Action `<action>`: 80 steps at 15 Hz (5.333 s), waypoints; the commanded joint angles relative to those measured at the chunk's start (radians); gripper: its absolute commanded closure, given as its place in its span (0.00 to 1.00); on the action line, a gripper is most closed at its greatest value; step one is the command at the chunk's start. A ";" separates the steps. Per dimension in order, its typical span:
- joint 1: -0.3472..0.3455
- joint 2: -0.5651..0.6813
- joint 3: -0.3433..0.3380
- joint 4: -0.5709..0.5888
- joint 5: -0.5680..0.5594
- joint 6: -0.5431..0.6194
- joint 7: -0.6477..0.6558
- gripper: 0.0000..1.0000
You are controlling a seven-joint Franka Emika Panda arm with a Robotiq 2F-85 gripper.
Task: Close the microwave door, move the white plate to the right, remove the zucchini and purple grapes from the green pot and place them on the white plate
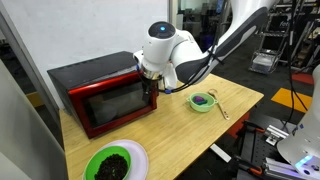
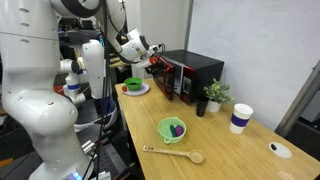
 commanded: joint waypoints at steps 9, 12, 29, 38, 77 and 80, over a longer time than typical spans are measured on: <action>-0.033 -0.054 -0.004 -0.108 -0.031 0.167 0.033 0.00; -0.022 -0.085 0.027 -0.123 0.024 0.200 0.005 0.00; 0.067 -0.164 0.149 -0.105 -0.004 -0.317 0.610 0.00; 0.009 -0.101 0.123 -0.138 -0.063 -0.031 1.032 0.00; 0.007 0.132 0.000 0.123 -0.846 0.134 1.557 0.00; 0.007 0.162 -0.015 0.160 -0.918 0.140 1.602 0.00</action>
